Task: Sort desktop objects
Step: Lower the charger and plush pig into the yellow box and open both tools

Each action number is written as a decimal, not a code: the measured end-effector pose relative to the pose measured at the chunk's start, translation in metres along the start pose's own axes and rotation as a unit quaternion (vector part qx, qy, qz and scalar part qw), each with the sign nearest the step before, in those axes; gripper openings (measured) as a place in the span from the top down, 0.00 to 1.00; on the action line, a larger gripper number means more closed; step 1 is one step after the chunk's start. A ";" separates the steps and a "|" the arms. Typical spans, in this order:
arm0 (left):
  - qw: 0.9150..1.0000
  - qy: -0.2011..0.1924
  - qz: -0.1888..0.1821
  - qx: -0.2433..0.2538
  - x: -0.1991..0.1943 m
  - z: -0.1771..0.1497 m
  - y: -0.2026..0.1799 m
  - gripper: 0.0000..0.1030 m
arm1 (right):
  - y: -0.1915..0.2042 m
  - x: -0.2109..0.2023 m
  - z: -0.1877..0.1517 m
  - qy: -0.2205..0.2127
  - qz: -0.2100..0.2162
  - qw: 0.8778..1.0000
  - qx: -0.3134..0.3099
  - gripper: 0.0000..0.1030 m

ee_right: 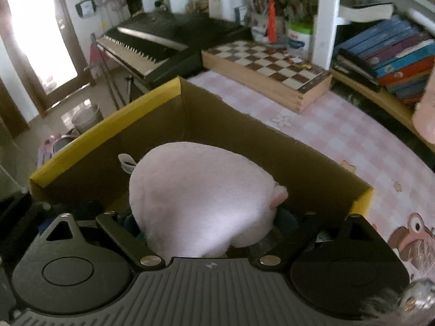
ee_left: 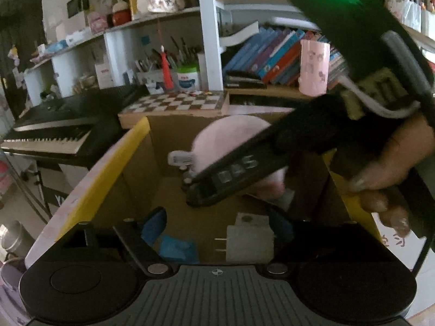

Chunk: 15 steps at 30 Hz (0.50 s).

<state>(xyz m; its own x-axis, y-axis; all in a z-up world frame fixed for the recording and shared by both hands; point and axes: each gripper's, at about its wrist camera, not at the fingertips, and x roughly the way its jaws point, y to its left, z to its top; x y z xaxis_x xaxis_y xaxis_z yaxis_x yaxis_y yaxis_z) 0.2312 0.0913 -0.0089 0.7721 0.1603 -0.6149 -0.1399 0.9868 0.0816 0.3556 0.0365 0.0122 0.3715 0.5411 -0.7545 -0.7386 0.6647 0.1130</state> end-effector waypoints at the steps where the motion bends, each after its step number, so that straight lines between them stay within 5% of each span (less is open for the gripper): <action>1: 1.000 -0.002 0.000 -0.001 -0.004 -0.001 0.002 0.17 | -0.001 -0.006 -0.003 -0.006 0.001 1.000 0.010 0.09; 15: 0.997 -0.065 -0.025 -0.018 -0.066 -0.003 0.013 0.16 | 0.006 -0.093 -0.046 -0.096 -0.041 0.991 0.079 0.09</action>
<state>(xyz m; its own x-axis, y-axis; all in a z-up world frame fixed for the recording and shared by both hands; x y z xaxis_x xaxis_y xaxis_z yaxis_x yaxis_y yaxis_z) 0.1762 0.0936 0.0308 0.8522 0.1159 -0.5103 -0.1207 0.9924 0.0237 0.2905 -0.0336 0.0530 0.5383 0.5603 -0.6296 -0.6098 0.7746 0.1680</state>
